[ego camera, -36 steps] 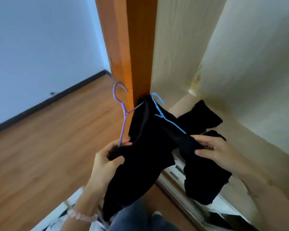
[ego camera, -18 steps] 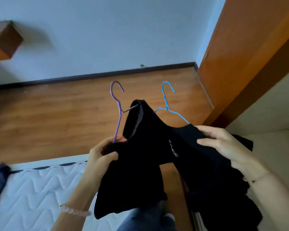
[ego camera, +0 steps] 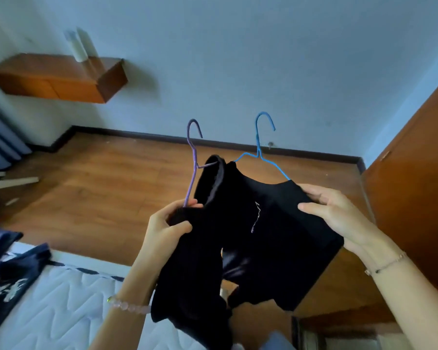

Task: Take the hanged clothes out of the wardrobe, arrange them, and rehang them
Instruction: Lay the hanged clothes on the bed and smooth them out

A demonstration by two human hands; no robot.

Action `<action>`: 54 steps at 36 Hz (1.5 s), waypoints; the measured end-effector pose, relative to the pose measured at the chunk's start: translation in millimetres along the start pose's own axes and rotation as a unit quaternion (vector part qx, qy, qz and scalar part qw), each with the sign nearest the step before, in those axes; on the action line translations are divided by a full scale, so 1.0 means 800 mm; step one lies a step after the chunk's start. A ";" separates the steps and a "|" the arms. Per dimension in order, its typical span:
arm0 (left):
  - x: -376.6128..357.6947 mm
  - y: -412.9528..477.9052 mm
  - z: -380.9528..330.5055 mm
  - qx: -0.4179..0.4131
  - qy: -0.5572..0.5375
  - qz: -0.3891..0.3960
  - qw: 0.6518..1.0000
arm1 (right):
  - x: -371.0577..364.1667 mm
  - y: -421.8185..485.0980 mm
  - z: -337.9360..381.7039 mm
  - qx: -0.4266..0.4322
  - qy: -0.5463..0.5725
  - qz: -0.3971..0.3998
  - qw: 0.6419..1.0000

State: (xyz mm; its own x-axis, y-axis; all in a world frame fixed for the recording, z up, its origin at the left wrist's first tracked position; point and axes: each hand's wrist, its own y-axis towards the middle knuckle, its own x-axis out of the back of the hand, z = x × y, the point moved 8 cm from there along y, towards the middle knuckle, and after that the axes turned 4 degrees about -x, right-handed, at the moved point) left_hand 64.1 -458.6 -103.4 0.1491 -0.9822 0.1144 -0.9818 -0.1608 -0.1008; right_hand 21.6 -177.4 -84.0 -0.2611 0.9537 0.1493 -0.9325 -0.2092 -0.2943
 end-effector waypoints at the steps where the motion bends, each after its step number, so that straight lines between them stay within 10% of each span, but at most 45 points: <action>1: 0.003 0.007 -0.001 -0.002 0.005 -0.011 1.000 | 0.000 0.016 0.007 0.007 0.000 0.006 1.000; 18: 0.045 0.157 0.001 0.036 0.070 -0.295 0.952 | -0.031 0.360 0.109 0.072 -0.077 0.233 0.967; 31: 0.097 0.158 0.026 0.122 0.020 -0.541 0.832 | -0.201 0.536 0.200 0.109 -0.159 0.458 0.868; 48: 0.212 0.073 0.082 0.273 0.030 -0.712 0.646 | -0.622 0.548 0.246 0.225 -0.331 0.725 0.561; 54: 0.208 0.007 0.074 0.371 0.077 -0.788 0.486 | -0.759 0.481 0.255 0.294 -0.333 0.787 0.428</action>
State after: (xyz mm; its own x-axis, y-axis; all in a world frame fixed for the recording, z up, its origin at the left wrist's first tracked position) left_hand 90.1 -629.1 -143.6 0.5803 0.4270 0.6935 0.6579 -0.7477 -0.0901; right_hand -229.5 -881.4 -95.6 -0.5120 -0.7010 0.4965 0.6795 -0.6841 -0.2651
